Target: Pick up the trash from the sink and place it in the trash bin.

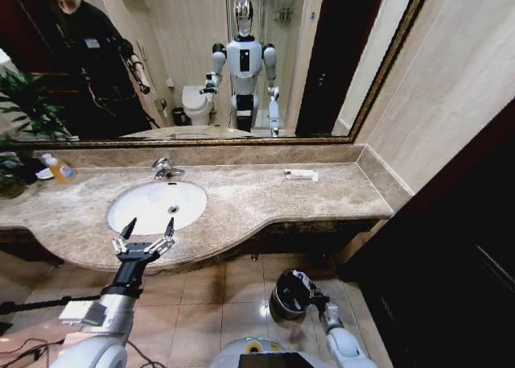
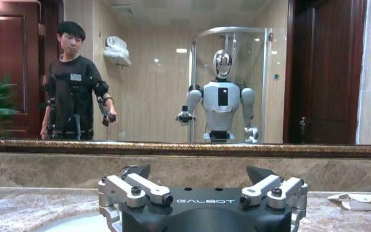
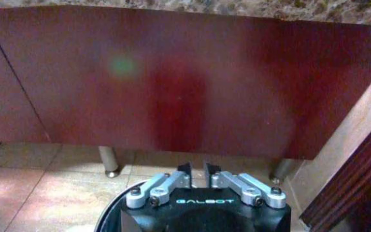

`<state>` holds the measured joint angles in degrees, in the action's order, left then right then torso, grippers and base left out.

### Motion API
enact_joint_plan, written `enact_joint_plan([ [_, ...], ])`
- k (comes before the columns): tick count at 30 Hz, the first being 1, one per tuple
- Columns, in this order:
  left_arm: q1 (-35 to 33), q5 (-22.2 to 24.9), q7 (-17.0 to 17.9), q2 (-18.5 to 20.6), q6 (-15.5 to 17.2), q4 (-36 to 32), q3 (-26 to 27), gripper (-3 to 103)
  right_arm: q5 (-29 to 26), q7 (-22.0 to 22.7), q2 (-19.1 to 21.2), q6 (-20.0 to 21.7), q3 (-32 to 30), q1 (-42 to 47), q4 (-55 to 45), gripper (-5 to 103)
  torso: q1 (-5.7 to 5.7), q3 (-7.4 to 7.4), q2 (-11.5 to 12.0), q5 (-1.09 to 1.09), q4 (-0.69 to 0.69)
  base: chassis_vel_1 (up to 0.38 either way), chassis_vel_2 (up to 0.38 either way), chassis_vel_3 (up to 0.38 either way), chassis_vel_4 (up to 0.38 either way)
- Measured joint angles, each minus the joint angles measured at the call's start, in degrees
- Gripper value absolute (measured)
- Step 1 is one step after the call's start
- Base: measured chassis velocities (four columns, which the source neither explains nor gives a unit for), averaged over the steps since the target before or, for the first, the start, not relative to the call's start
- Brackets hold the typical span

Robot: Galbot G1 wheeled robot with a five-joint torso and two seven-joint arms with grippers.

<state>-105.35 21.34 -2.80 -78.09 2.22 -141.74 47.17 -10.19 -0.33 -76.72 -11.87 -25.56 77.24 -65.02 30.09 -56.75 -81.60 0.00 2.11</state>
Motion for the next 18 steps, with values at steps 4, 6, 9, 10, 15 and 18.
enact_joint_plan([
  [4,0.00,0.00,0.00,0.00,0.00,0.00,0.00,100,-0.44,0.49,0.16,-0.28,-0.19,0.07,-0.33,28,0.00,0.00,0.00,0.01,0.00,0.000,0.000,0.000,0.000],
  [6,0.00,0.00,0.00,0.00,0.00,0.00,0.00,100,-0.45,0.53,0.18,-0.34,-0.19,0.09,-0.36,28,0.00,0.00,0.00,0.00,0.00,0.000,0.000,0.000,0.000],
  [9,0.00,0.00,0.00,0.00,0.00,0.00,0.00,100,-0.50,0.73,0.27,-0.70,-0.21,0.32,-0.42,39,0.00,0.00,0.00,0.00,0.00,0.000,0.000,0.000,0.000],
  [10,0.00,0.00,0.00,0.00,0.00,0.00,0.00,100,-0.51,0.85,0.26,-0.88,-0.21,0.44,-0.41,45,0.00,0.00,0.00,0.01,0.00,0.000,0.000,0.000,0.000],
  [15,0.00,0.00,0.00,0.00,0.00,0.00,0.00,100,-0.48,0.95,0.03,-1.05,-0.10,0.75,-0.54,66,0.00,0.00,0.00,0.00,0.00,0.000,0.000,0.000,0.000],
  [18,0.00,0.00,0.00,0.00,0.00,0.00,0.00,100,-0.43,1.07,-0.08,-1.11,-0.06,0.80,-0.76,72,0.00,0.00,0.00,0.01,0.00,0.000,0.000,0.000,0.000],
])
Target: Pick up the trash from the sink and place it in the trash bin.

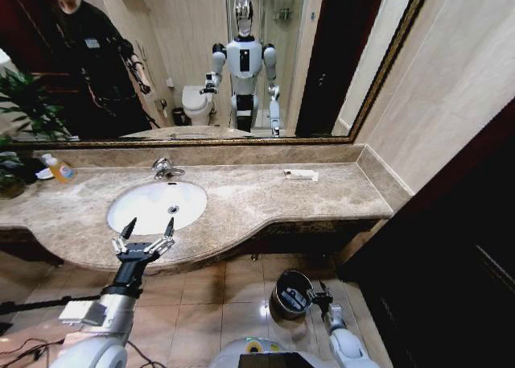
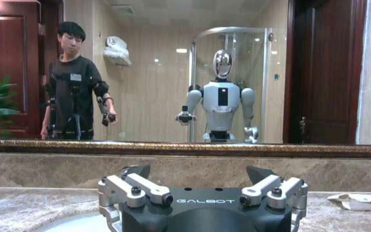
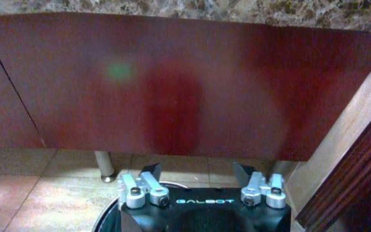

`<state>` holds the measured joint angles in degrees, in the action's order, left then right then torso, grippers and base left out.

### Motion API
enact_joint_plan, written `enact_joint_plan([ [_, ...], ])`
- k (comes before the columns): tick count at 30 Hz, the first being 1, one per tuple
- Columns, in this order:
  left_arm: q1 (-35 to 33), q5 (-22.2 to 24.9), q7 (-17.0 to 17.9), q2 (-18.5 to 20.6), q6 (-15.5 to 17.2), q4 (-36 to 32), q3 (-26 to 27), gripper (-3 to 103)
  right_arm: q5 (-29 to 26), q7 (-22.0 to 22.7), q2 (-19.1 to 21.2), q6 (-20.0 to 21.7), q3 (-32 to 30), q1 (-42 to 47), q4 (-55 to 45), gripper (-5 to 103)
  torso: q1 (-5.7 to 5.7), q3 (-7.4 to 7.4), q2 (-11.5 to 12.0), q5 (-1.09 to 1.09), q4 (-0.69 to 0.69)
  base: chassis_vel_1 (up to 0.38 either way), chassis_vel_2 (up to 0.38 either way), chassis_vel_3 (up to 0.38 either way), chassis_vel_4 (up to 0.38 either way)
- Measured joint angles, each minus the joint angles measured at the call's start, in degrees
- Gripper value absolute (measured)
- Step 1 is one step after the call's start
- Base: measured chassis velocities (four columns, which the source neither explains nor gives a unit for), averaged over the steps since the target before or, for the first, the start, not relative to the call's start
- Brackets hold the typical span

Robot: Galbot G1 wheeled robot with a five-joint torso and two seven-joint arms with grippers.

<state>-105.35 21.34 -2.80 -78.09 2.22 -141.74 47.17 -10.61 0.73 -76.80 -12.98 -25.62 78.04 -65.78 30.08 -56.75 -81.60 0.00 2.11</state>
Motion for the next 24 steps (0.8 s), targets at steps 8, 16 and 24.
enact_joint_plan([
  [8,0.00,0.00,0.00,0.01,0.00,0.00,0.00,100,0.03,0.25,-0.07,0.00,0.05,0.37,-1.08,99,0.00,0.00,0.00,0.00,0.00,0.000,0.000,0.000,0.000],
  [16,0.00,0.00,0.00,0.00,0.00,0.00,0.00,100,0.00,0.34,-0.02,0.01,-0.01,0.71,-1.51,100,0.00,0.00,0.00,0.00,0.00,0.000,0.000,0.000,0.000],
  [24,0.00,0.00,0.00,0.00,0.00,0.00,0.00,100,-1.62,0.46,0.51,0.65,-0.20,3.18,-6.29,100,0.00,0.00,0.00,0.00,0.00,0.000,0.000,0.000,0.000],
])
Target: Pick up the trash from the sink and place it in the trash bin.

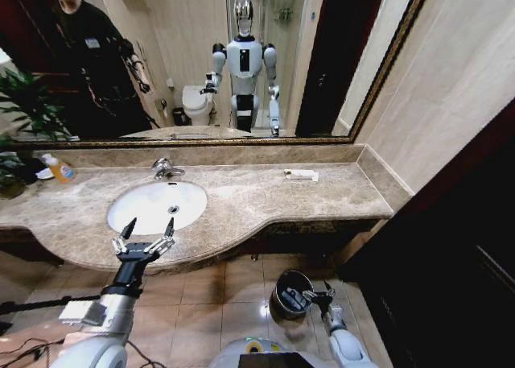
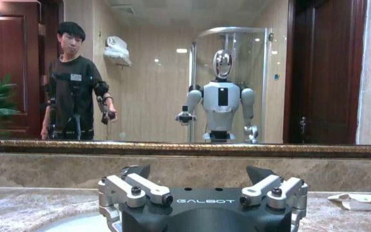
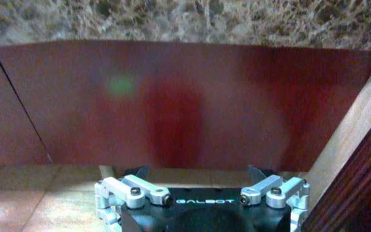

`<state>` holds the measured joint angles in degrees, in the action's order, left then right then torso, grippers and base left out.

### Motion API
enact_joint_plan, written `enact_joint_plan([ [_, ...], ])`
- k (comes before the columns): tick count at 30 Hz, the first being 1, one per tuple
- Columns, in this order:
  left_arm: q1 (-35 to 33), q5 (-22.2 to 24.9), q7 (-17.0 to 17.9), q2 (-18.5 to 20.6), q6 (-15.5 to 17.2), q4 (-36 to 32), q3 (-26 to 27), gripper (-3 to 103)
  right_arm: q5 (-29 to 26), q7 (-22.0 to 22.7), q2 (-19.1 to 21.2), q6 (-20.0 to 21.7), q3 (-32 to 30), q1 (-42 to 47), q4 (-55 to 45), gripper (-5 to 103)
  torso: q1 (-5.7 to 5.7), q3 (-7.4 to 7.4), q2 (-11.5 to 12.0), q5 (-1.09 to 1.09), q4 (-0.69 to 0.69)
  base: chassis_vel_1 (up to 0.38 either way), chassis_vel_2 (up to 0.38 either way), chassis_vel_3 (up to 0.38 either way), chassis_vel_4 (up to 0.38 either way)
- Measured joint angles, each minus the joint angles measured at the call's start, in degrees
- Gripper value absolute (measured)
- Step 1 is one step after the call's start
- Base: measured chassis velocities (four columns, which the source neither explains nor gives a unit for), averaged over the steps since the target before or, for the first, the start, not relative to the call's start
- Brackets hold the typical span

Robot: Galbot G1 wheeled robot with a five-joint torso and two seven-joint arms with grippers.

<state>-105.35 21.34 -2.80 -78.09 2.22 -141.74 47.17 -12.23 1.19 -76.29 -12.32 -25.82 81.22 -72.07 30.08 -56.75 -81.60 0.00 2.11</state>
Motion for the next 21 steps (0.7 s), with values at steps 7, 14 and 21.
enact_joint_plan([
  [7,0.00,0.00,0.00,0.00,0.00,0.00,0.00,100,-2.17,-0.48,0.28,2.20,-0.19,4.19,-9.10,100,0.00,0.00,0.00,0.00,0.00,0.000,0.000,0.000,0.000],
  [14,0.00,0.01,0.00,0.00,0.00,0.00,0.00,100,-2.92,-0.97,1.73,1.72,-1.15,7.29,-16.07,100,-0.01,0.00,0.00,0.00,0.00,0.000,0.000,0.000,0.000],
  [21,0.00,0.00,0.00,0.00,0.00,0.00,0.00,100,-4.46,-3.27,0.80,3.47,-4.79,12.12,-27.51,100,-0.01,0.00,0.00,0.00,0.00,0.000,0.000,0.000,0.000],
])
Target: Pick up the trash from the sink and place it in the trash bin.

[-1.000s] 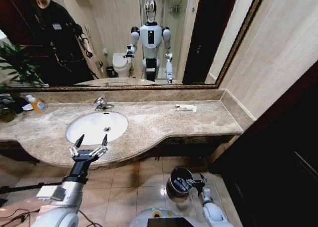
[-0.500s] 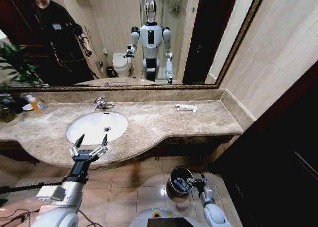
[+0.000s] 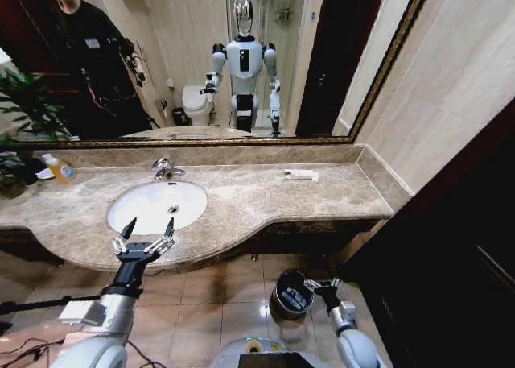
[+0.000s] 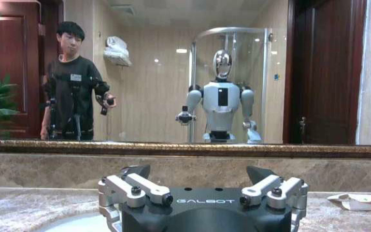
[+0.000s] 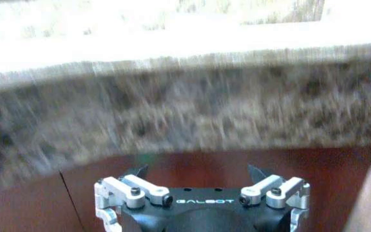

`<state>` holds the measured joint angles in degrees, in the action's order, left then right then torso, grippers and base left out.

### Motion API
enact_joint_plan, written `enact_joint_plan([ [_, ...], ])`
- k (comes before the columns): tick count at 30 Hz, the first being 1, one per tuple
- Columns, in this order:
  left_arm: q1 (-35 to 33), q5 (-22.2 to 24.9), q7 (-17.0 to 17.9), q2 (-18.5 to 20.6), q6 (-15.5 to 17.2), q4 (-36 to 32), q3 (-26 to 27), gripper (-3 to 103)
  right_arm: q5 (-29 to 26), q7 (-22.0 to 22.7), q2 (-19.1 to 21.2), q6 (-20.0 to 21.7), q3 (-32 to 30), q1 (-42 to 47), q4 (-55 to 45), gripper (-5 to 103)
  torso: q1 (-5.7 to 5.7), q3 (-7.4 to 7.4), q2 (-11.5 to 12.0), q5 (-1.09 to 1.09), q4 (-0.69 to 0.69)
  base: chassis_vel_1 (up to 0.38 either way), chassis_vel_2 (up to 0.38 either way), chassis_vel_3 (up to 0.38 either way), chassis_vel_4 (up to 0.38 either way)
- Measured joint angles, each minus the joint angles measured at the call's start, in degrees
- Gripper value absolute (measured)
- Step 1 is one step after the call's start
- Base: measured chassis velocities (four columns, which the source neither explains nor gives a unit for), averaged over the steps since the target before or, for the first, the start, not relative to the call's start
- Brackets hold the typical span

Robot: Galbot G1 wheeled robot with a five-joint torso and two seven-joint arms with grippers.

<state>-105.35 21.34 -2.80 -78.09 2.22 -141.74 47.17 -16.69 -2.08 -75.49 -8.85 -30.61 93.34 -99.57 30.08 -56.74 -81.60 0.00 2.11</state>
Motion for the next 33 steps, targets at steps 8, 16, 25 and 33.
enact_joint_plan([
  [8,0.00,0.00,0.00,0.00,0.00,0.00,0.00,100,-1.57,-0.23,1.03,3.66,-0.86,1.65,-13.46,100,0.00,0.00,0.00,0.01,0.00,0.000,0.000,0.000,0.000],
  [16,0.00,0.00,0.01,0.00,0.00,0.00,0.00,100,-4.58,0.73,6.30,10.90,1.20,-6.33,-18.99,100,0.01,0.00,0.00,0.00,0.01,0.000,0.000,0.000,0.000],
  [25,0.00,0.00,0.00,0.00,0.00,0.00,0.00,100,-15.22,-1.62,17.51,19.10,7.27,-26.96,-9.52,100,0.02,-0.01,0.00,-0.01,0.01,0.000,0.000,0.000,0.000],
  [33,0.01,0.00,0.00,0.00,0.00,0.00,0.00,100,-21.38,-4.82,22.16,23.12,14.02,-40.42,3.09,100,0.01,-0.01,0.00,-0.01,-0.02,0.000,0.000,0.000,0.000],
])
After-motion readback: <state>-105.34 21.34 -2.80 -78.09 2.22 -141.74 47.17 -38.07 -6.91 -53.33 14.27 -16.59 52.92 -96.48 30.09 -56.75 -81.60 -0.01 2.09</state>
